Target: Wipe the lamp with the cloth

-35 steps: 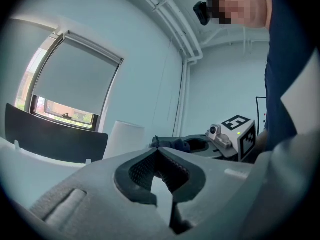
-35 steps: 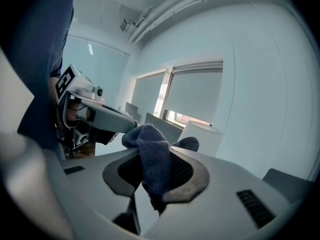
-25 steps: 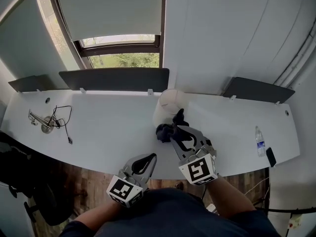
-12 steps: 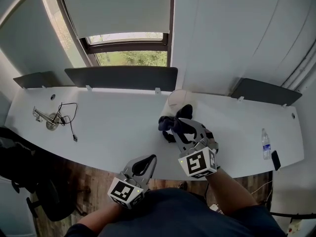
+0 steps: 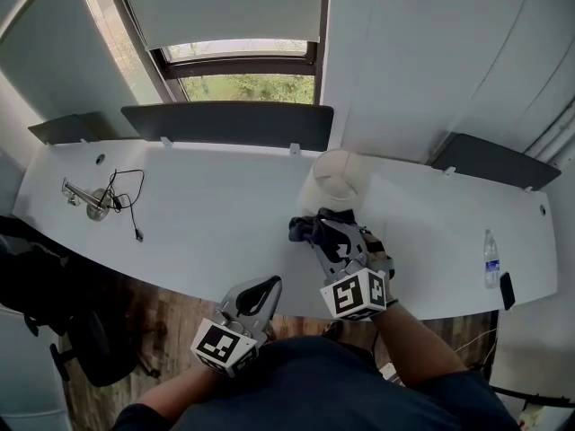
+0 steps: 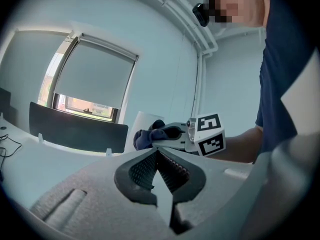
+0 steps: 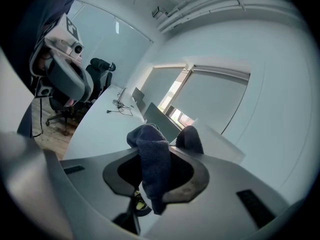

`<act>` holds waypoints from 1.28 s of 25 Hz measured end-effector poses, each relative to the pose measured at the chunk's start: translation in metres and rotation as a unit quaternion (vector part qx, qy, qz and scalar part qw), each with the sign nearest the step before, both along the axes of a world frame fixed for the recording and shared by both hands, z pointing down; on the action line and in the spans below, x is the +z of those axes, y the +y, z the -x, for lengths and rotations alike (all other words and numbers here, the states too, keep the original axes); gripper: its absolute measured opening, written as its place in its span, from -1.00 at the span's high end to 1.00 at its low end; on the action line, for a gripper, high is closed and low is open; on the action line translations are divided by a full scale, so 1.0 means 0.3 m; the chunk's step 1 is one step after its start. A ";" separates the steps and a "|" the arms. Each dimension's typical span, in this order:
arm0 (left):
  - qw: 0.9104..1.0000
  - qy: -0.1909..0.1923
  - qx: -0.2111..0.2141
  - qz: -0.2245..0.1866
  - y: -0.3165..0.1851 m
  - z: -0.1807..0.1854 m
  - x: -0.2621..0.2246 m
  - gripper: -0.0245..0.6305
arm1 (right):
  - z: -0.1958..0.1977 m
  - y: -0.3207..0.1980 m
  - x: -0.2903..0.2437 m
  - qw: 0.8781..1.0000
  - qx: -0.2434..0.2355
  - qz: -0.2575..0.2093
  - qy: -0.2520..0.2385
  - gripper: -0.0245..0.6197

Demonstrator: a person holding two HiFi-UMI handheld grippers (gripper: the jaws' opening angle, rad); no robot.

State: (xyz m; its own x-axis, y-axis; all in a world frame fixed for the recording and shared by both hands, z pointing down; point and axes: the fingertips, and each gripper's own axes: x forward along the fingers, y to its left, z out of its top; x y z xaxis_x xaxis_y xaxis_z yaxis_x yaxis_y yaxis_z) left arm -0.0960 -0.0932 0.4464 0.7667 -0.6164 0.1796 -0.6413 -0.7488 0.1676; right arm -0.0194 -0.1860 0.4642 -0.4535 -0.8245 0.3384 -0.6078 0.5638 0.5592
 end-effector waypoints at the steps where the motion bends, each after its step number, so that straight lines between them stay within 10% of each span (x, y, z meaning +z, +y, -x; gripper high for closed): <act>1: 1.000 -0.004 -0.001 0.002 0.002 0.002 0.007 0.91 | -0.001 0.003 0.026 1.000 -0.003 0.003 0.006 0.60; 19: 0.999 -0.026 -0.016 0.020 0.014 -0.027 0.042 0.91 | -0.009 0.079 0.285 0.995 -0.048 0.085 0.027 0.60; 32: 1.000 0.011 0.010 -0.010 0.015 -0.140 -0.034 0.91 | -0.057 0.137 -0.164 0.997 -0.061 -0.045 0.025 0.60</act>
